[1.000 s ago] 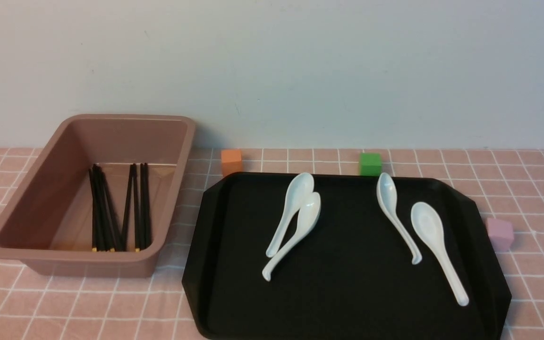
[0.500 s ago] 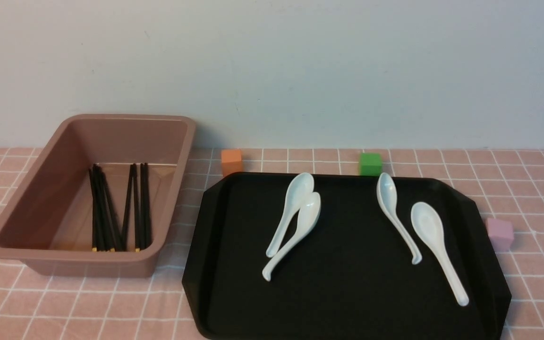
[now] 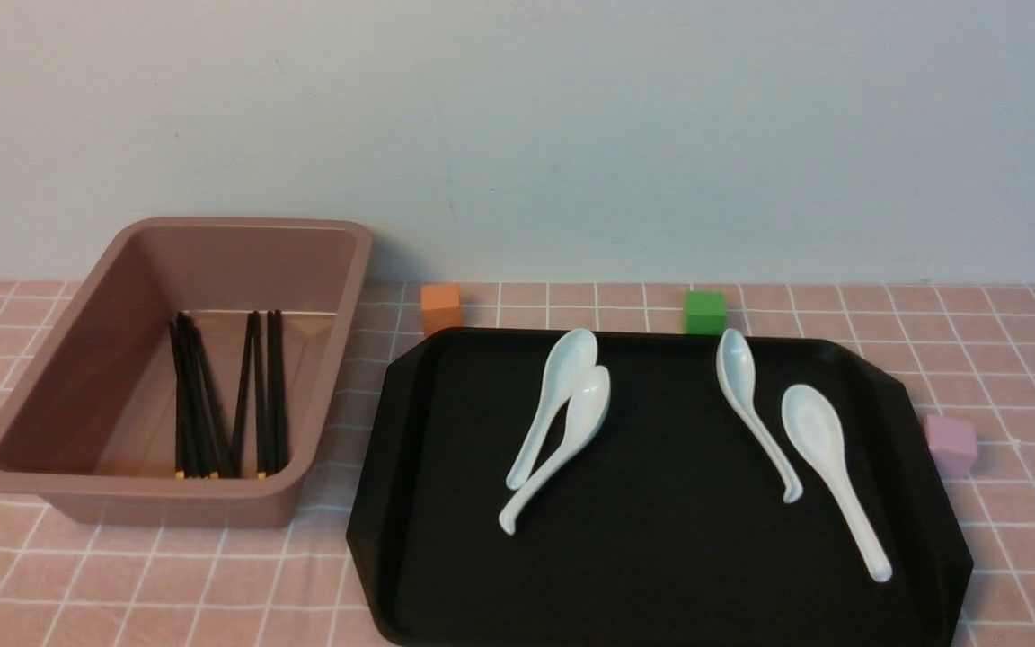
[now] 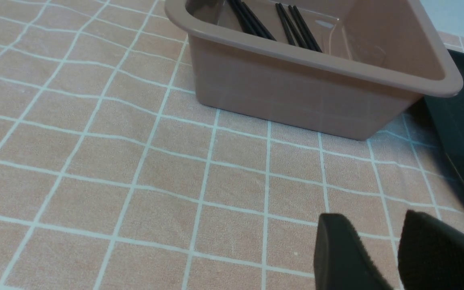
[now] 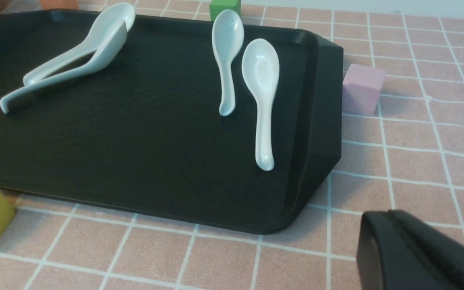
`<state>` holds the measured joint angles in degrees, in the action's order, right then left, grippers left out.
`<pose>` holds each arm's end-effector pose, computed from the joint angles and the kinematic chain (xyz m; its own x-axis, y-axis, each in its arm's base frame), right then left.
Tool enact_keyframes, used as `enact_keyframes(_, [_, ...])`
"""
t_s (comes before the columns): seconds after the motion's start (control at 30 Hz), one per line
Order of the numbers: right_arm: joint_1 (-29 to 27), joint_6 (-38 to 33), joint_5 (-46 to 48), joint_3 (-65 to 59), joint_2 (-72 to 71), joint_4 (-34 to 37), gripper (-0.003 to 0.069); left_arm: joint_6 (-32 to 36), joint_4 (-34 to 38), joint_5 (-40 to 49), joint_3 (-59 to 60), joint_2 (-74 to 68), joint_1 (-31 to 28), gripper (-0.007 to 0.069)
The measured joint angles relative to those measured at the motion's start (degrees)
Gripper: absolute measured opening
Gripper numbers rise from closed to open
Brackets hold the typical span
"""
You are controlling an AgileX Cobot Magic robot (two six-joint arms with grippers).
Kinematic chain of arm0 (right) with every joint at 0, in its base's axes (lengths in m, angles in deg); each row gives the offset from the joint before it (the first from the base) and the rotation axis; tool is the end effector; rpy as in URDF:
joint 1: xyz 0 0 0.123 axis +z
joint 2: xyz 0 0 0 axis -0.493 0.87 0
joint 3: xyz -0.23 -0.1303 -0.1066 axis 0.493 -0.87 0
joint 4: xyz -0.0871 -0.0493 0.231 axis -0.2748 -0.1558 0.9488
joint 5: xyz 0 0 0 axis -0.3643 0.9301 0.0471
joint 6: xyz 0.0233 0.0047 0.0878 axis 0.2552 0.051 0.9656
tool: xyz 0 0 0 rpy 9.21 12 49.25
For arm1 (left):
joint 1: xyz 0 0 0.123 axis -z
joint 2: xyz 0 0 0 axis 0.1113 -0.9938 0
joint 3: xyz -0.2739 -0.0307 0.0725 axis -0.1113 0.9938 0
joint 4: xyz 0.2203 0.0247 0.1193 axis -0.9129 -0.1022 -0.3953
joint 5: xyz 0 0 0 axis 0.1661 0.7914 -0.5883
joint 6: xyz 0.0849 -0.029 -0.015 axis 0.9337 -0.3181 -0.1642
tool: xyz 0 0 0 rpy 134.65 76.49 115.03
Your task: On pink tablecloth take chopsticks from black tray and put them in box.
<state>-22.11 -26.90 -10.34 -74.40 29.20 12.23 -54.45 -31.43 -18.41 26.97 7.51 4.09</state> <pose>0.0511 0.0090 0.1739 -0.3119 0.0122 -0.9500 -0.1363 0.9890 0.0574 0.0523 -0.0030 0.1685 -0.3089 -0.2861 -0.9070 -0.0744 0.9580 -0.2769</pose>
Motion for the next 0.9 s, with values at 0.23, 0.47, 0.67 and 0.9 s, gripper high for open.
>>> enact_keyframes(0.23, [0.00, 0.00, 0.00, 0.00, 0.00, 0.00, 0.0020, 0.00, 0.00, 0.00, 0.00, 0.00, 0.00, 0.0239])
enact_keyframes(0.47, [0.00, 0.00, 0.00, 0.00, 0.00, 0.00, 0.0023, 0.00, 0.00, 0.00, 0.00, 0.00, 0.00, 0.0239])
enact_keyframes(0.67, [0.00, 0.00, 0.00, 0.00, 0.00, 0.00, 0.0029, 0.00, 0.00, 0.00, 0.00, 0.00, 0.00, 0.0239])
enact_keyframes(0.9, [0.00, 0.00, 0.00, 0.00, 0.00, 0.00, 0.0040, 0.00, 0.00, 0.00, 0.00, 0.00, 0.00, 0.0239])
